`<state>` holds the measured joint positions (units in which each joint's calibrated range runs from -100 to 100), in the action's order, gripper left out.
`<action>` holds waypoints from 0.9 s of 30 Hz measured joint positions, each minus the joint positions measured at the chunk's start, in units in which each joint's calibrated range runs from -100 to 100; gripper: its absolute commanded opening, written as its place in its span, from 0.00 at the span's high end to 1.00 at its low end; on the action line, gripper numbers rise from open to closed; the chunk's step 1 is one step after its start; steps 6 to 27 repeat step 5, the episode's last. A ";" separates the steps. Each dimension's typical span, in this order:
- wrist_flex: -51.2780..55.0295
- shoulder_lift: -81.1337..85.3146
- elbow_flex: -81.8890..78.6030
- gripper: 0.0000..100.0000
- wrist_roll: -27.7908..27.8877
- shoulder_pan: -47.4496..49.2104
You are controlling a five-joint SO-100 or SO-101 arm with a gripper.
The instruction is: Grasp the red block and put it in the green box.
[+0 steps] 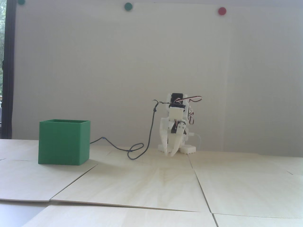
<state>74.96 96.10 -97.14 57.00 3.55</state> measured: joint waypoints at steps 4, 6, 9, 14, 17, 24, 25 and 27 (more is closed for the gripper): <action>0.00 0.00 0.00 0.98 0.00 0.00; 0.00 0.00 0.00 0.98 0.00 0.00; 0.00 0.00 0.00 0.98 0.00 0.00; 0.00 0.00 0.00 0.98 0.00 0.00; 0.00 0.00 0.00 0.98 0.00 0.00; 0.00 0.00 0.00 0.98 0.00 0.00; 0.00 0.00 0.00 0.98 0.00 0.00; 0.00 0.00 0.00 0.98 0.00 0.00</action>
